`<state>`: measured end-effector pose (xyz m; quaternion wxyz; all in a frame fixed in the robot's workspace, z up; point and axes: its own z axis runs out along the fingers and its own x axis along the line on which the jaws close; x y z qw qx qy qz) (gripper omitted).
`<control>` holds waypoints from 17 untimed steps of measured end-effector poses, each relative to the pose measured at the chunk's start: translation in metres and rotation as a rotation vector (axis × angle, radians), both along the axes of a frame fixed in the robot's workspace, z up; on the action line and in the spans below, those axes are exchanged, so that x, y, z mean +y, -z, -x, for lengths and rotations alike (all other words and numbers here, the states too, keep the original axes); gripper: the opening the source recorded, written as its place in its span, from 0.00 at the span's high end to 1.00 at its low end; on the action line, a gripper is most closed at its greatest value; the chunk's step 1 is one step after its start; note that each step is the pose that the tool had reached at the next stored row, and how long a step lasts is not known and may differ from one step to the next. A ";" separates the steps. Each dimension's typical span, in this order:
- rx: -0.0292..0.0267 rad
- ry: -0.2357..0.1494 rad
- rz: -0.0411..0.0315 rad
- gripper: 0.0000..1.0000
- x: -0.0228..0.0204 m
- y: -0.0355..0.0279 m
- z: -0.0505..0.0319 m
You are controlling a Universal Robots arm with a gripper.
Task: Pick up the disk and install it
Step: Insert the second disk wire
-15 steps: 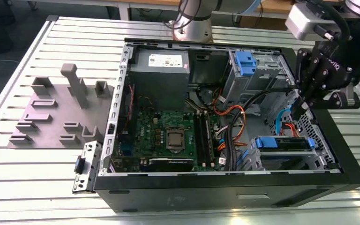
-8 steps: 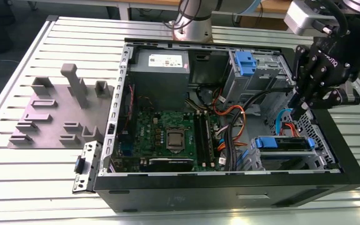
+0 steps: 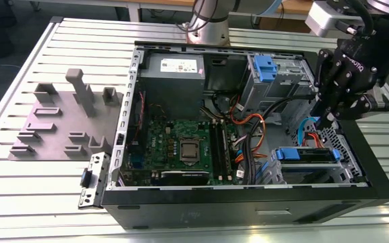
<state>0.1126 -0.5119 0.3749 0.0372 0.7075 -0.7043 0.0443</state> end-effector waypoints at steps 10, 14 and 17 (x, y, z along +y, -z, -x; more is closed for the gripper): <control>0.0011 0.000 0.0384 0.69 0.0027 0.0082 -0.0010; 0.0012 0.000 0.0583 0.69 0.0030 0.0123 -0.0018; 0.0020 0.000 0.0601 0.69 0.0031 0.0165 -0.0027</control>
